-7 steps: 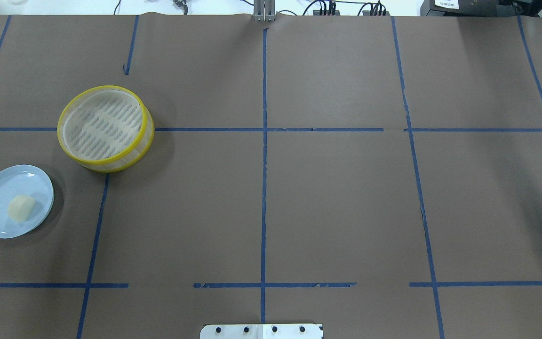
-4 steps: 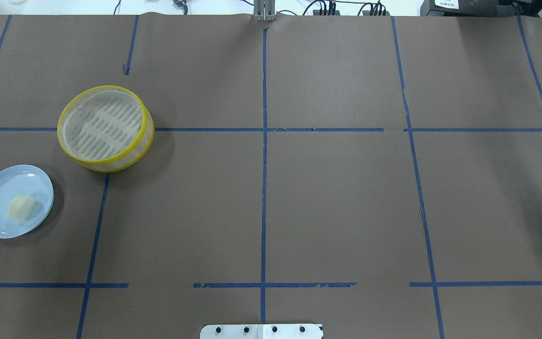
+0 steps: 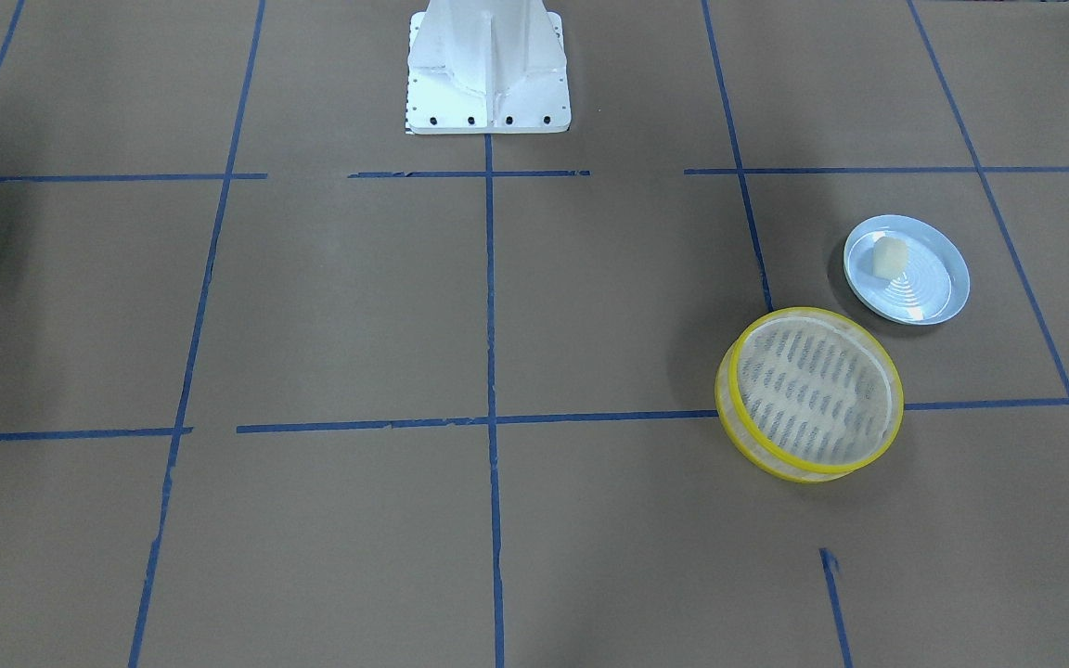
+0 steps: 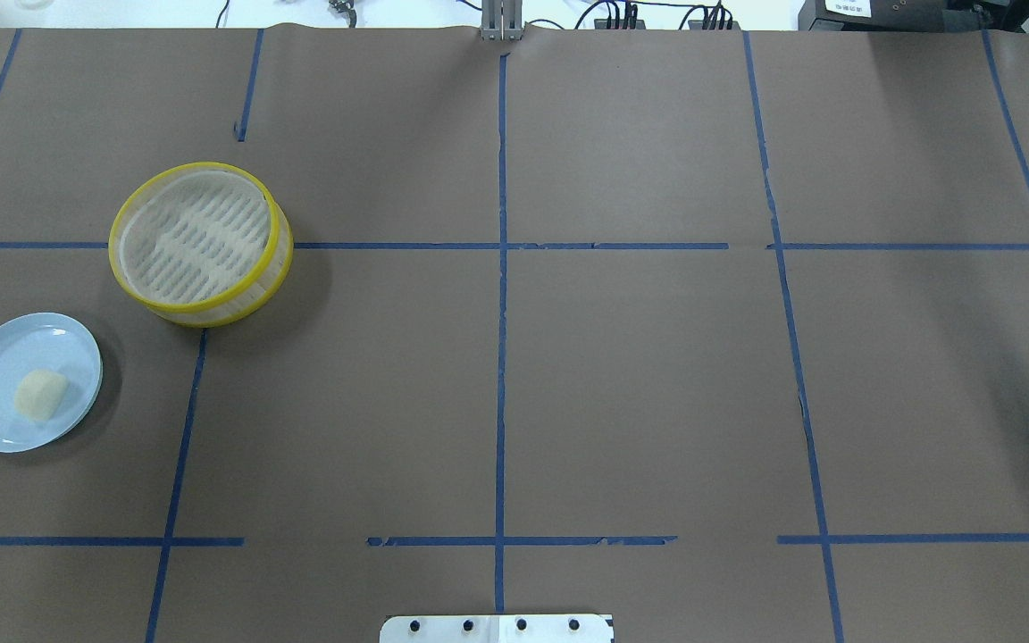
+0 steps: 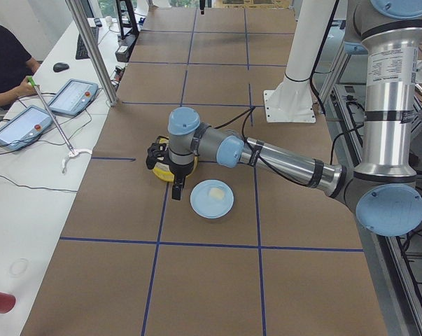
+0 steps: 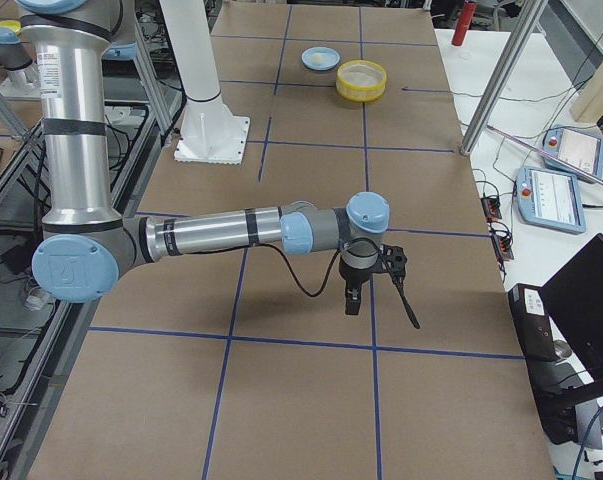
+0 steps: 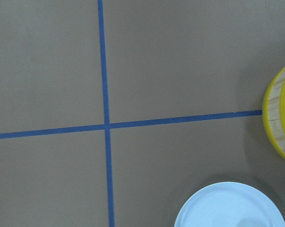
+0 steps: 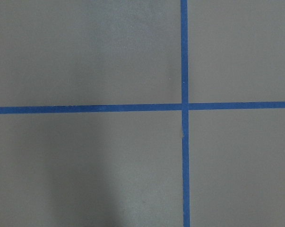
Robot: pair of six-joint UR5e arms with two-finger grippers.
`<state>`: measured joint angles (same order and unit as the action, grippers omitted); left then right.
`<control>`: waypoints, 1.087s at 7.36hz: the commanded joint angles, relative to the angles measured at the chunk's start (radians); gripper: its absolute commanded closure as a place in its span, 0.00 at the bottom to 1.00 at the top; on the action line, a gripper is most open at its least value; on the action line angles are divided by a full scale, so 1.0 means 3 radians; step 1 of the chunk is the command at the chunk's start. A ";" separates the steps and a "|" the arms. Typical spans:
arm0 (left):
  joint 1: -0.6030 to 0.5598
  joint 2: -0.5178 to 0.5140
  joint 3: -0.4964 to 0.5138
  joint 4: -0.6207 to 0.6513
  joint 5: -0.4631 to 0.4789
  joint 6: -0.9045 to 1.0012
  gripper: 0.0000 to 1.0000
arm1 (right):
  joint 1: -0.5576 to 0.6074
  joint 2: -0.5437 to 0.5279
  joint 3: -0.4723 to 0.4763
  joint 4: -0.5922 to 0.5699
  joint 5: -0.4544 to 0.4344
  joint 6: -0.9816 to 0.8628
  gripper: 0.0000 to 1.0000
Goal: Place bun in steamer
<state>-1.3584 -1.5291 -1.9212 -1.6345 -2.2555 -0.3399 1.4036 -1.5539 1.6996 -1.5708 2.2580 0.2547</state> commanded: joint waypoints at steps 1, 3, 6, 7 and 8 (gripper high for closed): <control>0.0496 0.0009 -0.0130 -0.0018 0.0053 -0.0836 0.00 | 0.0000 0.0000 0.0000 0.0000 0.0000 0.0000 0.00; 0.0890 0.0222 -0.0141 -0.0495 0.0216 -0.1324 0.00 | 0.0000 0.0000 0.0000 0.0000 0.0000 0.0000 0.00; 0.1397 0.0500 0.0206 -0.1688 0.0455 -0.2056 0.00 | 0.0000 0.0000 0.0000 0.0000 0.0000 0.0000 0.00; 0.1566 0.0500 0.0257 -0.1811 0.0528 -0.2210 0.00 | 0.0000 0.0000 0.0000 0.0000 0.0000 0.0000 0.00; 0.1613 0.0500 0.0258 -0.1828 0.0534 -0.2231 0.00 | 0.0000 0.0000 0.0000 0.0000 0.0000 0.0000 0.00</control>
<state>-0.9144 -1.3810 -1.8558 -2.1489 -2.1125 -0.9747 1.4036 -1.5539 1.6996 -1.5708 2.2580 0.2547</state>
